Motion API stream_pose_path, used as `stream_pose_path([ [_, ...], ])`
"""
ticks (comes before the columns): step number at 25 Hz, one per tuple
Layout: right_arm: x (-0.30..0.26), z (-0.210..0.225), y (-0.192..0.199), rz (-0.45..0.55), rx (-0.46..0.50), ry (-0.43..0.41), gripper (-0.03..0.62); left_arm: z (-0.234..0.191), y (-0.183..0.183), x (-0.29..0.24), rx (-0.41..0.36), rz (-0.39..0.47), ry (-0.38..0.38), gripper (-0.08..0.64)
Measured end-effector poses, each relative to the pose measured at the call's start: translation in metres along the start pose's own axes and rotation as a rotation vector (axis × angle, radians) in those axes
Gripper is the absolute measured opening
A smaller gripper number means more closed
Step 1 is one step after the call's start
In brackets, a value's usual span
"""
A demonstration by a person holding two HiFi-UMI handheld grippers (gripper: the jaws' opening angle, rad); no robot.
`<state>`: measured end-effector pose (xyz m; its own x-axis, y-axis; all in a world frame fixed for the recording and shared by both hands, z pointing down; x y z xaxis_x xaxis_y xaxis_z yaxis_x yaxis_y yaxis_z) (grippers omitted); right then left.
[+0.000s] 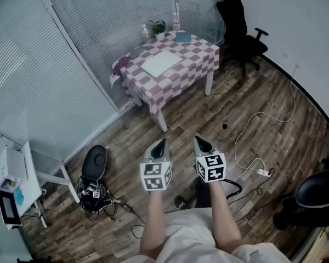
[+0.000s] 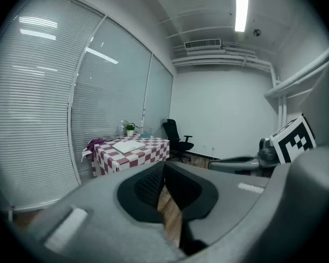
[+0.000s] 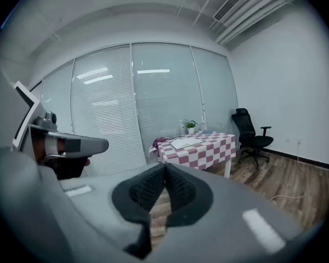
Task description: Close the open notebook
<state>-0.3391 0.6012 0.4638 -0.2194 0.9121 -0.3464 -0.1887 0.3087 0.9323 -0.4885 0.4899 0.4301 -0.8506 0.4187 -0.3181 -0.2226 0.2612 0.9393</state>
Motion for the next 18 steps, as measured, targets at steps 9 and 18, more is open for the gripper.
stream_pose_path([
  [9, -0.031, 0.005, -0.016, 0.065, -0.016, -0.008, -0.003, -0.020, 0.002, -0.026, 0.028, 0.003, 0.028, 0.008],
  [18, -0.125, 0.021, -0.052, 0.060, -0.012, -0.113, -0.002, -0.065, -0.023, -0.075, -0.005, -0.020, 0.026, 0.008],
])
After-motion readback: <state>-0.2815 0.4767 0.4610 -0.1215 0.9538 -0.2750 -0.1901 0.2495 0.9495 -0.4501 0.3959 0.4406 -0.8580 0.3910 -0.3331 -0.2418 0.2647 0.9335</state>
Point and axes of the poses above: the fingertips, and each gripper's own axes: x backward along the fingers, z to its right, y out of its underside, the point moved 8 cm from there along x, backward along the fingers, and after that the axes turned 2 degrees about x, right-handed, at the moved point
